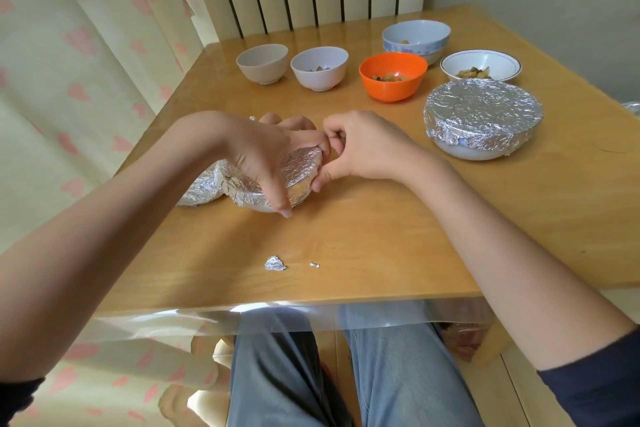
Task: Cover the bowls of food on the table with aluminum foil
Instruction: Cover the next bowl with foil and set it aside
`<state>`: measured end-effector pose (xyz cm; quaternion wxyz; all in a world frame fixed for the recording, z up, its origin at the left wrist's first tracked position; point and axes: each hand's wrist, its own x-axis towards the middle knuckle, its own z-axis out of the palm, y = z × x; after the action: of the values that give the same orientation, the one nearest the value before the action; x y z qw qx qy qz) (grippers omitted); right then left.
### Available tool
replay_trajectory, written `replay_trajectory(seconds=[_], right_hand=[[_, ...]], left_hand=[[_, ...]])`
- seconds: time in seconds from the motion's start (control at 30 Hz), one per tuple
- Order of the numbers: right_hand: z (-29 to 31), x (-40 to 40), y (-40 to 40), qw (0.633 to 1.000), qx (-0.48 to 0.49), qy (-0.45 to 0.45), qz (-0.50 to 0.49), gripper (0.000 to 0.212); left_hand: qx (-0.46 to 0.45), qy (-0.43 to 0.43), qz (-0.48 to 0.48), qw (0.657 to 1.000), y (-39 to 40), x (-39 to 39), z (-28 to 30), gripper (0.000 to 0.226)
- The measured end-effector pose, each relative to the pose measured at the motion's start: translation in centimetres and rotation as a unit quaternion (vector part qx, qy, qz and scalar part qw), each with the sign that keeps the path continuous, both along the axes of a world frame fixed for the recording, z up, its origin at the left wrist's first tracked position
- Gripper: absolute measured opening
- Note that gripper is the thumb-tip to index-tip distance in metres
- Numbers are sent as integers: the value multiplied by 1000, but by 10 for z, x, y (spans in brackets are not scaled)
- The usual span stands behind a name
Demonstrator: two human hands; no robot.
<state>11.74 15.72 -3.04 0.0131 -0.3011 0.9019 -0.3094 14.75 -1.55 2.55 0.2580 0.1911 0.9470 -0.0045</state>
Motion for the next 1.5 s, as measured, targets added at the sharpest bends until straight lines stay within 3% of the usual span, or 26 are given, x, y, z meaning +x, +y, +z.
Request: replay_trajectory(seconds=[0.2,0.33,0.43,0.53,0.6,0.73,0.83,1.0,1.5], right_hand=[[-14,-7,4,987,-123,-73,72,54],[-9,-16,0,987,-91,-95,89,45],[-12,-20,2,992,-105,-62,33,36],[-17,-10,9,993,-116,-6,-35,29],[-18,3,16,992,-121,-15,-24,28],[-18,32,16,996,-67,-53,1,39],[-18,42,6,999,-33,-31,-23,48],[-19,38,-10,998,-38,-1,-50,47],[-26,13,-8,985,-150,-68,43,26]], left_hand=[[-9,-3,6,1000,1,0,1,76],[-23,4,31,999,2,1,1,77],[-55,27,91,994,6,0,3,77],[-71,20,156,985,9,0,2,97],[-54,-21,183,981,7,0,6,119],[-41,-69,130,988,-5,-2,27,145],[-82,-66,72,992,-13,-2,30,138],[-46,-31,51,997,-11,3,14,110],[-64,-19,60,996,-9,3,12,106]])
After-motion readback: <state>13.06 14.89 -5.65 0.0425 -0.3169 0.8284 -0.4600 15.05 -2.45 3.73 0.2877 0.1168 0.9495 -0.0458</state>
